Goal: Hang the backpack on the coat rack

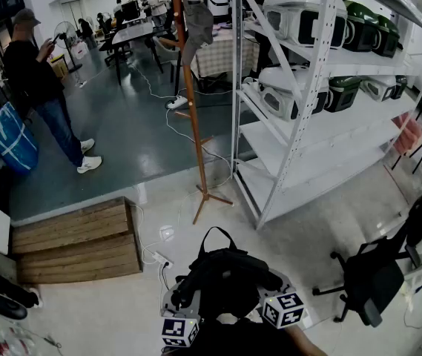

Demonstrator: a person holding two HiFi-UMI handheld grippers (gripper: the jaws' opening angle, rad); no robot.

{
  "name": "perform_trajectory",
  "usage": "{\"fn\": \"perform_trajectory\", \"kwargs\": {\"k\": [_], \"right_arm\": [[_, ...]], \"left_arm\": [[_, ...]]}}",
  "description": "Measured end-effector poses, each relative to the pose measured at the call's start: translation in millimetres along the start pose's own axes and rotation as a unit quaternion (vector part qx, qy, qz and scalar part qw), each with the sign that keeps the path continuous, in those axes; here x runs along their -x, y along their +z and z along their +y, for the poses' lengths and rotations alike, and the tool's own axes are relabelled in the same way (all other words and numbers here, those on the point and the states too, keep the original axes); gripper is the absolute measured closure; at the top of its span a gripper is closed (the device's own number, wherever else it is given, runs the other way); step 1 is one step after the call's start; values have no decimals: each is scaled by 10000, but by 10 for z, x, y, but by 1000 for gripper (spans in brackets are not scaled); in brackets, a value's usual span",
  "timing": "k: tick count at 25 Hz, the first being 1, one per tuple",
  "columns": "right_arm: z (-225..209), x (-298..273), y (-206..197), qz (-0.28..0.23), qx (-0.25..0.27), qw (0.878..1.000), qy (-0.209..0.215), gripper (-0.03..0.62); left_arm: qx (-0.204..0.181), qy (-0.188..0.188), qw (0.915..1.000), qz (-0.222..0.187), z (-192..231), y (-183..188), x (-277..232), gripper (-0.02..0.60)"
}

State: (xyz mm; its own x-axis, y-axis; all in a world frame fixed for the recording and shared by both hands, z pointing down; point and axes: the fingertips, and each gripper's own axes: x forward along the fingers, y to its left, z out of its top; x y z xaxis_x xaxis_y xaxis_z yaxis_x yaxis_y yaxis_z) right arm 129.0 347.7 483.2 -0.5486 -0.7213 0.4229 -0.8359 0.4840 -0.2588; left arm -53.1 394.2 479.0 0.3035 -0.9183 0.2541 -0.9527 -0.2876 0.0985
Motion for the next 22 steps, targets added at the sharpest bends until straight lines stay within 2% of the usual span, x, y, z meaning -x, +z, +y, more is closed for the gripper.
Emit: {"fn": "perform_trajectory", "kwargs": {"k": [22], "right_arm": [[-315, 230, -40, -4, -32, 9998, 191, 493]], "left_arm": [[-46, 119, 9999, 33, -397, -15, -62, 469]]}}
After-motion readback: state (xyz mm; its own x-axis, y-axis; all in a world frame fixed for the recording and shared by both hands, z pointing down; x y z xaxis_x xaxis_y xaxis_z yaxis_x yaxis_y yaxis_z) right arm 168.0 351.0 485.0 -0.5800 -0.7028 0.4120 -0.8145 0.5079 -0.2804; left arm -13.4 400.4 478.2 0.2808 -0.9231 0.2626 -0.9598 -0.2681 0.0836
